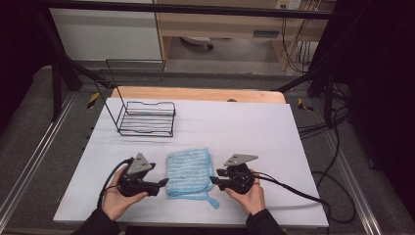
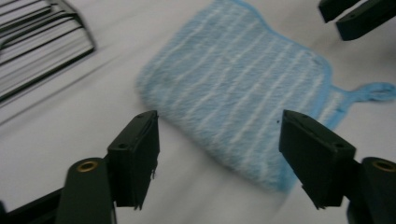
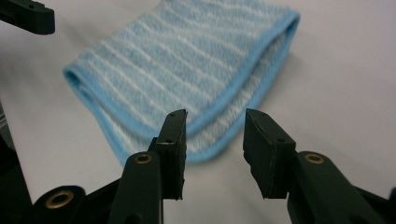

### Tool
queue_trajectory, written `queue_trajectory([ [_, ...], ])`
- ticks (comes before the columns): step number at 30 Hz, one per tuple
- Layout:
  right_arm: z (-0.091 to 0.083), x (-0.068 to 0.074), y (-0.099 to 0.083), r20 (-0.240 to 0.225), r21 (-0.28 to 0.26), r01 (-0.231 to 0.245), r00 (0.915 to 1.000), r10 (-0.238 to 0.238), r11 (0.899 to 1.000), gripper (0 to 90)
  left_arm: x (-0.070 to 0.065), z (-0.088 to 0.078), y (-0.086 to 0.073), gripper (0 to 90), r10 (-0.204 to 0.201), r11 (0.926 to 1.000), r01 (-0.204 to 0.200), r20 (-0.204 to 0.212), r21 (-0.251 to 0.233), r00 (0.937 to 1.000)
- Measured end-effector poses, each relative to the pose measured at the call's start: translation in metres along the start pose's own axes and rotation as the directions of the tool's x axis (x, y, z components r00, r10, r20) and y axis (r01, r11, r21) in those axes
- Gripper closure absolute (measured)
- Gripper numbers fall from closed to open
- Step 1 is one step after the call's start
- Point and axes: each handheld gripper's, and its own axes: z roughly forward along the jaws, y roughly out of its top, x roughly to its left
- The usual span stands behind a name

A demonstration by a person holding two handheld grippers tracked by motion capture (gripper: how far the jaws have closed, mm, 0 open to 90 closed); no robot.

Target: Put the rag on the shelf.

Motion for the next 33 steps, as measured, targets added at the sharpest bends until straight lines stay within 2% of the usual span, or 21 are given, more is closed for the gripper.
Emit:
queue_trajectory([
  [2, -0.003, -0.001, -0.008, -0.006, 0.008, 0.001, 1.0, -0.001, 1.0, 60.8, -0.014, 0.008, 0.005, 35.9, 0.026, 0.9993, -0.027, 0.033, 0.026, 0.9991],
  [3, -0.004, 0.0, -0.011, -0.012, 0.01, -0.004, 0.9999, 0.004, 1.0, 61.6, -0.027, 0.017, 0.009, 37.8, 0.042, 0.9972, -0.046, 0.058, 0.06, 0.9974],
  [4, -0.004, 0.0, -0.011, -0.012, 0.01, -0.004, 0.9999, 0.004, 1.0, 61.6, -0.027, 0.017, 0.009, 40.3, 0.042, 0.9972, -0.046, 0.058, 0.06, 0.9974],
  [8, -0.003, 0.008, -0.019, -0.062, 0.013, -0.011, 0.998, 0.012, 1.0, 64.9, -0.044, 0.034, 0.014, 51.7, 0.066, 0.9912, -0.078, 0.105, 0.107, 0.9923],
  [11, -0.001, 0.01, -0.022, -0.071, 0.027, -0.007, 0.9974, 0.009, 1.0, 67.0, -0.049, 0.045, 0.013, 56.9, 0.077, 0.9872, -0.092, 0.111, 0.13, 0.9908],
  [13, 0.001, 0.011, -0.025, -0.073, 0.039, 0.008, 0.9974, -0.005, 0.999, 67.9, -0.051, 0.05, 0.012, 60.0, 0.084, 0.9842, -0.1, 0.109, 0.147, 0.9905],
  [17, 0.004, 0.015, -0.029, -0.096, 0.045, -0.002, 0.9954, 0.007, 0.999, 70.3, -0.05, 0.057, 0.007, 64.8, 0.081, 0.9822, -0.097, 0.106, 0.161, 0.9911],
  [23, 0.014, 0.021, -0.032, -0.105, 0.063, 0.023, 0.9943, -0.016, 0.998, 74.0, -0.055, 0.06, 0.007, 72.5, 0.116, 0.9776, -0.127, 0.07, 0.168, 0.9907],
  [26, 0.016, 0.023, -0.032, -0.129, 0.074, 0.013, 0.9917, -0.004, 0.997, 81.4, -0.055, 0.06, 0.008, 78.3, 0.114, 0.9775, -0.124, 0.068, 0.17, 0.9911],
  [30, 0.017, 0.025, -0.032, -0.147, 0.078, -0.003, 0.989, 0.015, 0.997, 87.0, -0.053, 0.059, 0.009, 80.9, 0.103, 0.9781, -0.115, 0.076, 0.173, 0.9918],
  [33, 0.016, 0.024, -0.032, -0.145, 0.084, -0.017, 0.9891, 0.029, 0.996, 89.7, -0.049, 0.055, 0.01, 82.7, 0.086, 0.9821, -0.1, 0.094, 0.159, 0.9919],
])
